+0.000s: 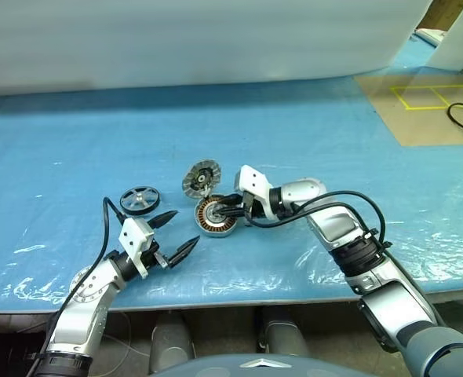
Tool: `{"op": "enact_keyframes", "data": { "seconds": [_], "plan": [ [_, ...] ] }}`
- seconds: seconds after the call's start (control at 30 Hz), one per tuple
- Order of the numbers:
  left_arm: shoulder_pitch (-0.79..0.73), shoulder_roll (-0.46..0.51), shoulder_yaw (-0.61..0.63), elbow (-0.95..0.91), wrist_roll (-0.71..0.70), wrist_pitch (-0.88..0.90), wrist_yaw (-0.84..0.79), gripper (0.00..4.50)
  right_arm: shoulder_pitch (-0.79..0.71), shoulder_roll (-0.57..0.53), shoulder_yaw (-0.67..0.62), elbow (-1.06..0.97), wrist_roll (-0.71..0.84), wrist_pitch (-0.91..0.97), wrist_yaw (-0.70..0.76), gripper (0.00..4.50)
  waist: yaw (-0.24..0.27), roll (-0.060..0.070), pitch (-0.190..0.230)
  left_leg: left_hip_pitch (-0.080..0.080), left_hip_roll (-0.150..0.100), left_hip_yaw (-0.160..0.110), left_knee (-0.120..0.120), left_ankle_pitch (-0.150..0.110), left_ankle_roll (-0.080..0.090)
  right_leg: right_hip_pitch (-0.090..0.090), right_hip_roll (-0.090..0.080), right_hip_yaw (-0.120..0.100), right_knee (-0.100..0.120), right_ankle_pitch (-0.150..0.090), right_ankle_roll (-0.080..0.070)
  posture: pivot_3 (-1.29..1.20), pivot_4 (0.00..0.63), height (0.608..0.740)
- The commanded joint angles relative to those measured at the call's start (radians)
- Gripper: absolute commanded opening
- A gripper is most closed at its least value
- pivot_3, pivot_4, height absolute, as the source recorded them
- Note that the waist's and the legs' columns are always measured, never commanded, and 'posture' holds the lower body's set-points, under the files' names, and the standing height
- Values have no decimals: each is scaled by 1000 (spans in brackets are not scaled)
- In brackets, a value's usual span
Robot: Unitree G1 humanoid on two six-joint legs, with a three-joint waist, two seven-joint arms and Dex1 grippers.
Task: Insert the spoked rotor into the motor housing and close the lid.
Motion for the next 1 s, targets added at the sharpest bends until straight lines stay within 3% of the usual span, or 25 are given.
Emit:
{"op": "enact_keyframes", "data": {
  "seconds": [0.03, 1.0],
  "plan": [
    [3, 6, 11, -38, -1, -19, 3, 4500, -3, 9, 9, -18, -8, -22, 1, 570, -1, 0, 0, 0, 0, 0, 0, 0, 0, 0, 0, 0, 0, 0, 0, 0, 150, 740],
    [8, 8, 10, -22, 3, -31, -5, 4500, 28, 22, 19, 42, -61, -66, -21, 570, -1, 0, 0, 1, 0, 0, 1, 0, 0, 1, 0, 0, 1, 0, 0, 0, 150, 740]
  ]
}}
